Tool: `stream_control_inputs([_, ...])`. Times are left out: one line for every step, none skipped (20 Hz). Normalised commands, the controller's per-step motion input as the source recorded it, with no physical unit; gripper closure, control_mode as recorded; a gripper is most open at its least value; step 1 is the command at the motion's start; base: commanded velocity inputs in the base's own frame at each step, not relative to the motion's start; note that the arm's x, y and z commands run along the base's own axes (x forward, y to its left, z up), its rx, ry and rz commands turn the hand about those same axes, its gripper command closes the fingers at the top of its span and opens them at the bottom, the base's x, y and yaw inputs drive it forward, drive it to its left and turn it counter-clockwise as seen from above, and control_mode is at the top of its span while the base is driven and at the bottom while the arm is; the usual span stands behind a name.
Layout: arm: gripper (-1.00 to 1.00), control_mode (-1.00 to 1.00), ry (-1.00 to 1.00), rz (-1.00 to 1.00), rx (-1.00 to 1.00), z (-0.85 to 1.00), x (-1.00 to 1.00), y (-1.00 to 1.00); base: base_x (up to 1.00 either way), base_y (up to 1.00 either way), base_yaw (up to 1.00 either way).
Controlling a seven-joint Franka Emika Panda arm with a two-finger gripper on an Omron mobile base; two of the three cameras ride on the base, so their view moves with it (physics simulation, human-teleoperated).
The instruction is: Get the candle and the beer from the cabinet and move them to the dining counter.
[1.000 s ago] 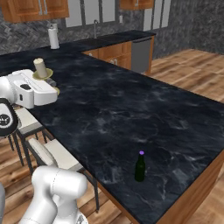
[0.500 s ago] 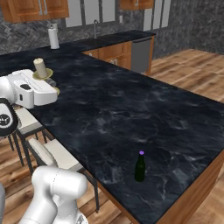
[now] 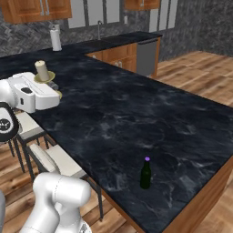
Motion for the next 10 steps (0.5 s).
stream_control_inputs([1.0, -1.0, 0.0, 0.0, 0.0, 0.0, 0.0, 0.0, 0.0, 0.0, 0.0])
stream_control_inputs([1.0, -1.0, 0.0, 0.0, 0.0, 0.0, 0.0, 0.0, 0.0, 0.0, 0.0])
stream_control_inputs([1.0, -1.0, 0.0, 0.0, 0.0, 0.0, 0.0, 0.0, 0.0, 0.0, 0.0])
stream_control_inputs([1.0, -1.0, 0.0, 0.0, 0.0, 0.0, 0.0, 0.0, 0.0, 0.0, 0.0])
stream_control_inputs([1.0, -1.0, 0.0, 0.0, 0.0, 0.0, 0.0, 0.0, 0.0, 0.0, 0.0])
stream_control_inputs([1.0, -1.0, 0.0, 0.0, 0.0, 0.0, 0.0, 0.0, 0.0, 0.0, 0.0])
stream_control_inputs([1.0, -1.0, 0.0, 0.0, 0.0, -0.04, 0.0, 0.0, 0.0, 0.0, 0.0])
stream_control_inputs([1.0, -1.0, 0.03, 0.05, 0.0, -0.02, 0.0, -0.16, 0.0, 0.0, 0.0])
stream_control_inputs([1.0, -1.0, 0.06, 0.1, 0.0, 0.0, 0.0, -0.24, 0.0, 0.0, 0.0])
stream_control_inputs([1.0, -1.0, 0.1, 0.17, 0.0, -0.01, 0.0, -0.27, 0.0, 0.0, 0.0])
